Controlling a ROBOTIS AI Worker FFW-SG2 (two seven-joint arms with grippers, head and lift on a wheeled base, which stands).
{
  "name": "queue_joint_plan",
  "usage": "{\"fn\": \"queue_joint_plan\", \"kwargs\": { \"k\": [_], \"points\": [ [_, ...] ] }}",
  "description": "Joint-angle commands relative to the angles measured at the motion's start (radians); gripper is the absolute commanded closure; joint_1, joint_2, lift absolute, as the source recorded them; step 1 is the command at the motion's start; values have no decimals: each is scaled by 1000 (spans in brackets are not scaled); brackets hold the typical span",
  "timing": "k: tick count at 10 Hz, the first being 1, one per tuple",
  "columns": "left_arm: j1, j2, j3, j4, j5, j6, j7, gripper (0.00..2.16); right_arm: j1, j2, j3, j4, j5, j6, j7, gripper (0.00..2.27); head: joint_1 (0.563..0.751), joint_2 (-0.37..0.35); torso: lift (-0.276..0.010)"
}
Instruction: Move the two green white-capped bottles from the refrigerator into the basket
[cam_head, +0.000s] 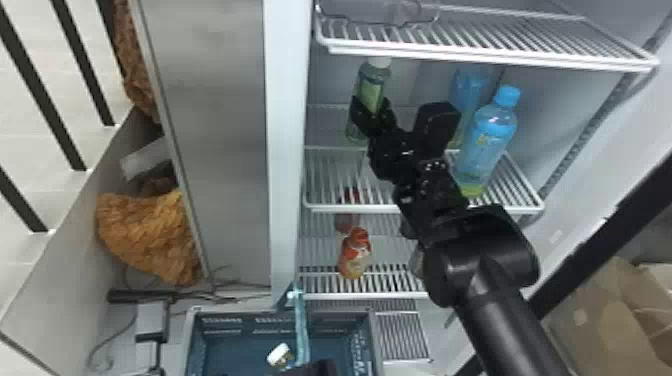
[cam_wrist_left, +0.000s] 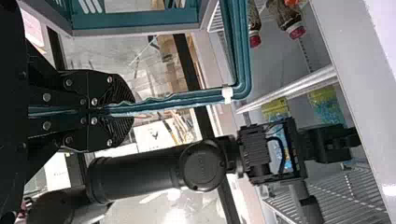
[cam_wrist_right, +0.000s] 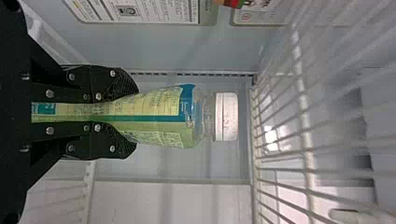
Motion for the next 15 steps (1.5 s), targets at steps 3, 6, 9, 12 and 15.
{"fn": "queue_joint_plan", "kwargs": {
  "k": [3, 6, 9, 12, 15],
  "points": [
    [11, -1, 12, -11, 0, 0, 0, 1193, 137, -11, -36, -173, 6, 80, 24, 1046, 695, -163, -4],
    [11, 1, 12, -11, 0, 0, 0, 1193, 223, -30, -46, -318, -20, 134, 34, 1046, 695, -172, -4],
    [14, 1, 12, -11, -4, 0, 0, 1193, 292, -48, -36, -440, -64, 195, 50, 1046, 695, -160, -4],
    [16, 2, 14, -11, -4, 0, 0, 1193, 417, -74, -38, -622, -106, 262, 62, 1046, 695, -146, -4],
    [18, 2, 16, -11, -6, 5, 0, 1193, 532, -80, -86, -752, -120, 306, 63, 1046, 695, -145, -4]
  ]
}}
